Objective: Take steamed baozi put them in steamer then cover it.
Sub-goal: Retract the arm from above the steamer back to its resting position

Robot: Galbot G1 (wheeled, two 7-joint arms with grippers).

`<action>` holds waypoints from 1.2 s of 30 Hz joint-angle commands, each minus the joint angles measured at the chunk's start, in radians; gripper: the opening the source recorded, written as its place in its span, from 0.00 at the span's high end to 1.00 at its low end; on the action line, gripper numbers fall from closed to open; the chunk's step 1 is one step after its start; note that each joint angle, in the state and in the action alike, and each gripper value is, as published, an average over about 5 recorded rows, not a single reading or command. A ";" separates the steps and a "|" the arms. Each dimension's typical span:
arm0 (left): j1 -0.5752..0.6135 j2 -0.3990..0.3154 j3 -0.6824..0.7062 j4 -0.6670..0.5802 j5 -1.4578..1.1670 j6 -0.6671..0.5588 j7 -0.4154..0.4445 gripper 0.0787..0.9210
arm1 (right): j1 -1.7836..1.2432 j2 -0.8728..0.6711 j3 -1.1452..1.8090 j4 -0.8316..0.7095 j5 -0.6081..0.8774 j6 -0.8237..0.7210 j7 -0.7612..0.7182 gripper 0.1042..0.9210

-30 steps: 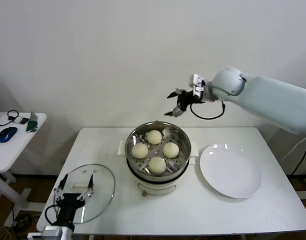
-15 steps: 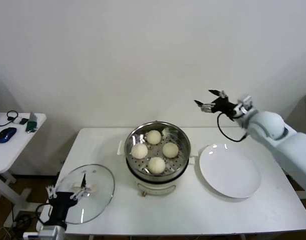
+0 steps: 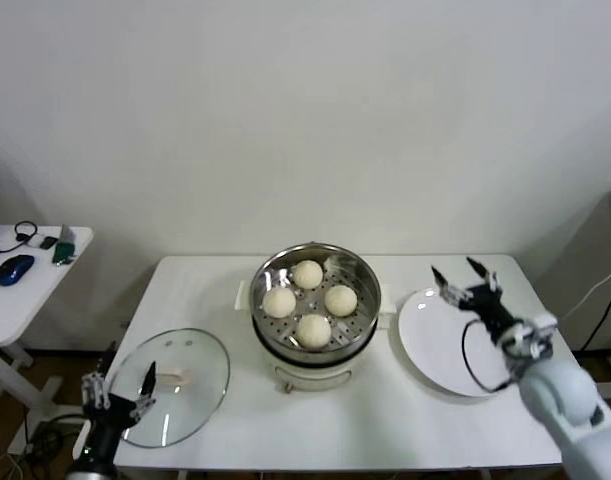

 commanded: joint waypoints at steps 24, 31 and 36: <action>-0.218 -0.036 0.049 0.363 0.657 0.140 -0.115 0.12 | -0.425 0.359 0.134 0.108 -0.169 0.258 -0.044 0.12; -0.215 -0.043 0.054 0.373 0.657 0.137 -0.114 0.12 | -0.433 0.362 0.135 0.104 -0.169 0.259 -0.045 0.12; -0.244 -0.049 0.055 0.400 0.656 0.141 -0.115 0.12 | -0.435 0.364 0.137 0.110 -0.169 0.260 -0.044 0.12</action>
